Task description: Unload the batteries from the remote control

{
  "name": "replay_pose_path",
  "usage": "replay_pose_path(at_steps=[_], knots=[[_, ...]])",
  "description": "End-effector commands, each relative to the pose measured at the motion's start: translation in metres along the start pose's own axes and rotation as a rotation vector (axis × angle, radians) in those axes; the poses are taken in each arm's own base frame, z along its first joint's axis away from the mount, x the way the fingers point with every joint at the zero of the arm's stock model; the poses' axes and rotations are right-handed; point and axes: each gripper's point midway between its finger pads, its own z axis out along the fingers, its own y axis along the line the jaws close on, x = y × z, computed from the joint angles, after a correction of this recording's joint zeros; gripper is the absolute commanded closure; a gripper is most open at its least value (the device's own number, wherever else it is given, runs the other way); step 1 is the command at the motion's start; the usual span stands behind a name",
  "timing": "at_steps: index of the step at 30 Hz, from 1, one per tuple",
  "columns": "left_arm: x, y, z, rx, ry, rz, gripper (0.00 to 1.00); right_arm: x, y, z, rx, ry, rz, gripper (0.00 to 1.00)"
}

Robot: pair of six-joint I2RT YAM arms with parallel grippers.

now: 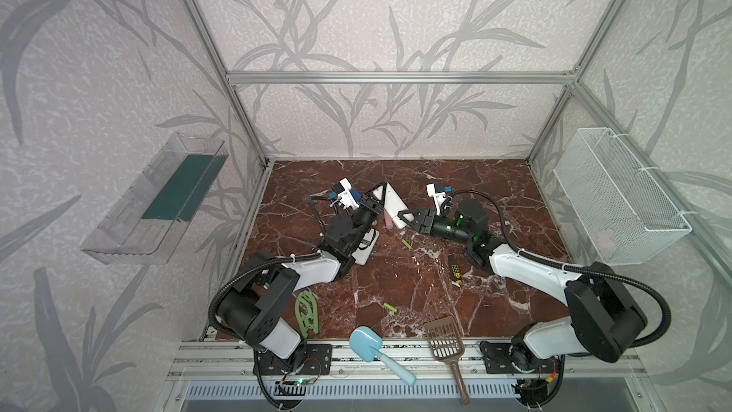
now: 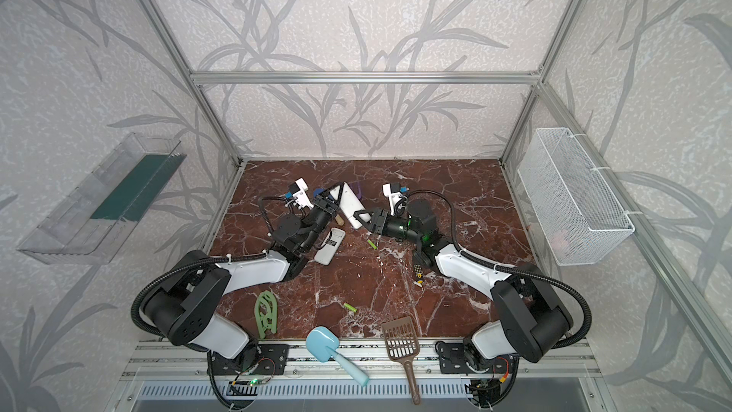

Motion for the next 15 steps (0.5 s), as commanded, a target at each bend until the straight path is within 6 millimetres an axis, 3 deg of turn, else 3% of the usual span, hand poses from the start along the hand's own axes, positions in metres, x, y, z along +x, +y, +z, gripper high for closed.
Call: replay_pose_path(at_steps=[1,6,15], knots=[[-0.009,-0.030,0.006,0.102,-0.034,-0.030,1.00,-0.009,0.018,0.004,-0.072,-0.020,-0.027,0.58],[-0.013,-0.035,0.004,0.117,-0.051,-0.037,1.00,-0.006,0.013,0.002,-0.060,-0.020,-0.017,0.67],[-0.016,-0.042,0.006,0.130,-0.058,-0.044,1.00,-0.001,0.011,-0.005,-0.048,-0.027,-0.022,0.70]])
